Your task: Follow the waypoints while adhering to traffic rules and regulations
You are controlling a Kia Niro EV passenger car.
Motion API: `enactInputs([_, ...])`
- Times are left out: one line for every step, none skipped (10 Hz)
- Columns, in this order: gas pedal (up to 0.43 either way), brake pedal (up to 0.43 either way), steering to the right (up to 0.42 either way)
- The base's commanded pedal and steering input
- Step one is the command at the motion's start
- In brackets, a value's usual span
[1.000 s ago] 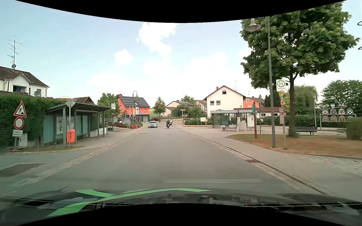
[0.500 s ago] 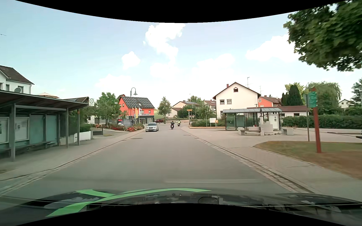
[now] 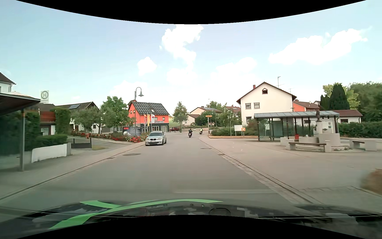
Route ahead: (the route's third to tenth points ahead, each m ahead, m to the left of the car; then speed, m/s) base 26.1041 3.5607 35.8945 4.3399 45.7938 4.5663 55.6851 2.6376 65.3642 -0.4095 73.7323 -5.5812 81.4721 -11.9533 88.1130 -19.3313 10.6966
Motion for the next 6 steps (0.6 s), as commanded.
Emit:
enactInputs([0.118, 0.0, -0.042])
enactInputs([0.118, 0.0, -0.04])
enactInputs([0.118, 0.0, -0.037])
enactInputs([0.098, 0.0, -0.036])
enactInputs([0.087, 0.0, -0.035])
enactInputs([0.087, 0.0, -0.035])
